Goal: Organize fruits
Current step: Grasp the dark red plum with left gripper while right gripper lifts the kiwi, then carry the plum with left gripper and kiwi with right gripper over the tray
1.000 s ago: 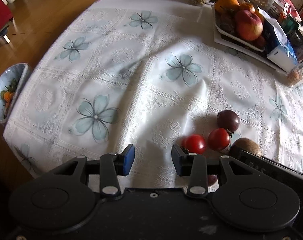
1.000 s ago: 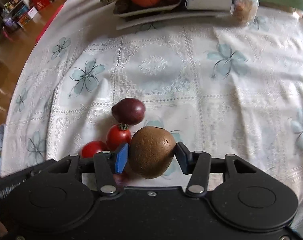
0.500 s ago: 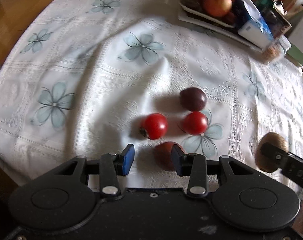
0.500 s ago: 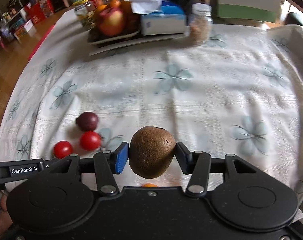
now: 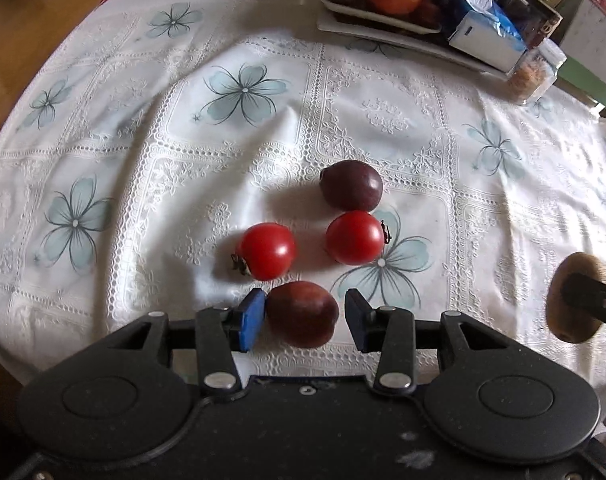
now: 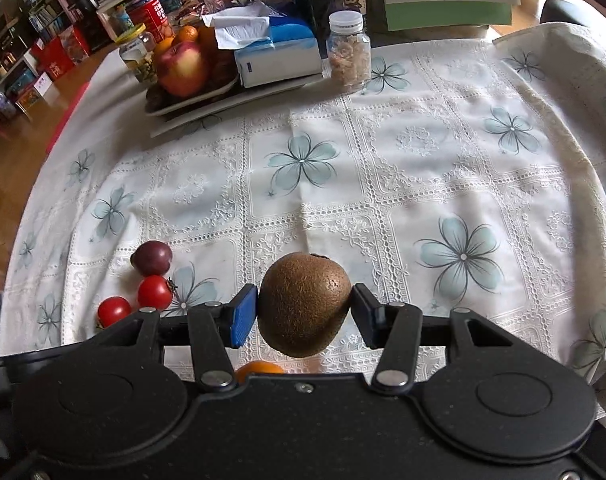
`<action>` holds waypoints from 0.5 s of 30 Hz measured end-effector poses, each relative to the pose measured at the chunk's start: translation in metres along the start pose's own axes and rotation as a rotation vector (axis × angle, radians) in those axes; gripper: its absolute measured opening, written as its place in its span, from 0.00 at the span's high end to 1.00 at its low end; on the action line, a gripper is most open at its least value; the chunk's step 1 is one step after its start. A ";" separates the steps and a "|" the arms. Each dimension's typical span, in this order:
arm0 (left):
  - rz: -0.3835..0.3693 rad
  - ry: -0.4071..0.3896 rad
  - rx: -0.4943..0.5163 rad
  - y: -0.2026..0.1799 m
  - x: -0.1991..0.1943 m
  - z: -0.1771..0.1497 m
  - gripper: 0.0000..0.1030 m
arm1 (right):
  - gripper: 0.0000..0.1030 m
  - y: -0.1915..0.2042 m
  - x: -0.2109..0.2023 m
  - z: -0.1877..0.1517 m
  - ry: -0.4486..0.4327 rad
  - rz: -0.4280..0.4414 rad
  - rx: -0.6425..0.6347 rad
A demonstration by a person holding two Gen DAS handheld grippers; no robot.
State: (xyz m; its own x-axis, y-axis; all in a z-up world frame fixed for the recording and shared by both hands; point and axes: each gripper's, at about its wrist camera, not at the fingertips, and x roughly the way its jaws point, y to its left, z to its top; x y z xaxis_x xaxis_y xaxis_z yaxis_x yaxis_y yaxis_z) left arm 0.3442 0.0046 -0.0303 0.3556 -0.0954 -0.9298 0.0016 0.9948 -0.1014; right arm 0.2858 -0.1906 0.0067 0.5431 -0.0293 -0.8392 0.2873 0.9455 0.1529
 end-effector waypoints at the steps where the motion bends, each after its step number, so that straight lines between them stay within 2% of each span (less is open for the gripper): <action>1: 0.007 0.002 0.005 -0.001 0.002 0.000 0.58 | 0.44 0.000 0.000 0.000 -0.003 0.000 -0.001; 6: 0.024 0.034 0.004 -0.002 0.014 -0.002 0.59 | 0.44 -0.002 -0.003 0.000 -0.012 0.012 0.010; 15: 0.003 0.005 -0.012 -0.001 0.007 -0.004 0.61 | 0.44 -0.003 -0.003 -0.005 -0.045 -0.019 0.009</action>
State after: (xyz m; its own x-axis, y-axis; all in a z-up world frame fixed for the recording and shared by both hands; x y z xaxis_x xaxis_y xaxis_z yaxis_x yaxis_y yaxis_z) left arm 0.3431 0.0030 -0.0376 0.3506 -0.0923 -0.9320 -0.0103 0.9947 -0.1024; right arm 0.2789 -0.1920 0.0064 0.5726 -0.0621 -0.8175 0.3048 0.9418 0.1420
